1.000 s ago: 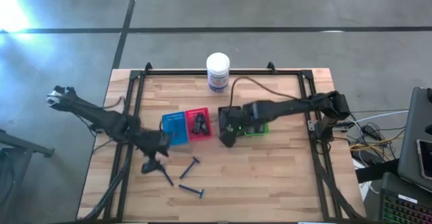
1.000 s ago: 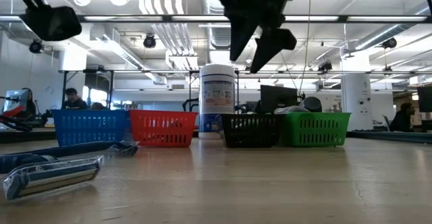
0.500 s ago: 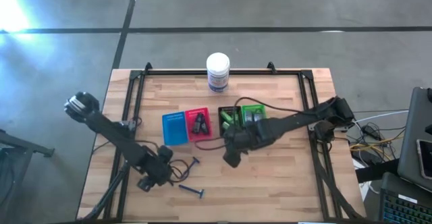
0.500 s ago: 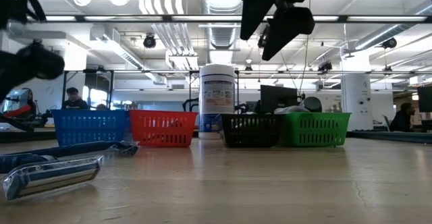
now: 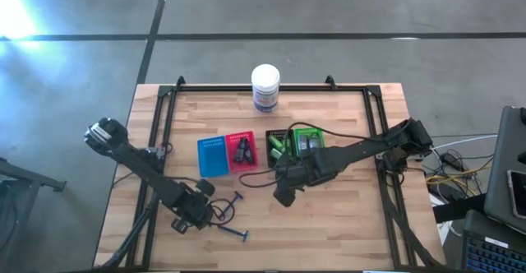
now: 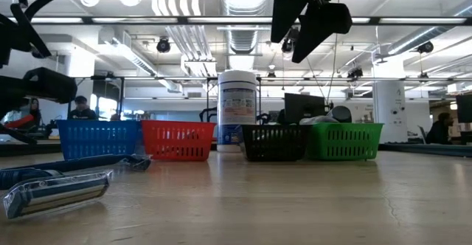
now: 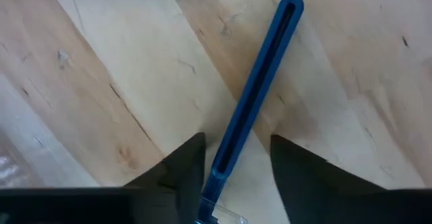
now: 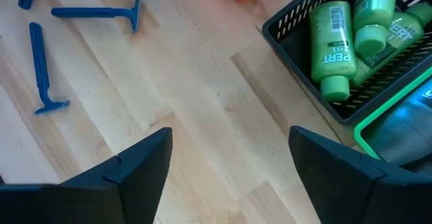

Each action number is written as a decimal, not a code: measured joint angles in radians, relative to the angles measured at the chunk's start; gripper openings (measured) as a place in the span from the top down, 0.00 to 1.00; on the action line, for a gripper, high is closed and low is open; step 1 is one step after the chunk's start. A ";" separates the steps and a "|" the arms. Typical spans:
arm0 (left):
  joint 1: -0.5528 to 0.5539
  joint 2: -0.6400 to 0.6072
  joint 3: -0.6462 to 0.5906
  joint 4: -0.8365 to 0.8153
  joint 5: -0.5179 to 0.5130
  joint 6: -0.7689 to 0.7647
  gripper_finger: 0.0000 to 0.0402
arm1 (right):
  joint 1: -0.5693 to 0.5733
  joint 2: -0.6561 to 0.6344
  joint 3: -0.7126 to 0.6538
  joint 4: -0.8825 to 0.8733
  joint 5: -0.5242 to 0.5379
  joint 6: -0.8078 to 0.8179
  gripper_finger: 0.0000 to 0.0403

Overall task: Pick & Place Travel size toiletries
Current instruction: Put the blue razor into the blue basket

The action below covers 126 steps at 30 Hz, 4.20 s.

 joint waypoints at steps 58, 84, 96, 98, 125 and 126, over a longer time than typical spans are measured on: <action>0.149 -0.626 -0.116 0.900 -0.548 -0.470 0.94 | -0.059 -0.117 0.000 0.807 0.067 -0.290 0.23; 0.232 -0.558 -0.077 0.933 -0.480 -0.455 0.94 | -0.092 -0.071 0.000 0.917 0.015 -0.330 0.29; 0.251 -0.719 -0.079 0.342 -0.759 -0.883 0.94 | -0.092 -0.107 0.000 0.664 0.116 -0.262 0.26; 0.261 -0.746 -0.083 0.142 -0.768 -1.102 0.94 | -0.091 -0.121 0.000 0.577 0.165 -0.204 0.24; 0.497 -0.381 -0.169 0.044 -0.479 -1.425 0.93 | -0.058 -0.165 0.000 0.236 0.259 0.138 0.11; 0.498 -0.373 -0.169 0.045 -0.478 -1.425 0.92 | -0.054 -0.167 0.000 0.232 0.259 0.142 0.11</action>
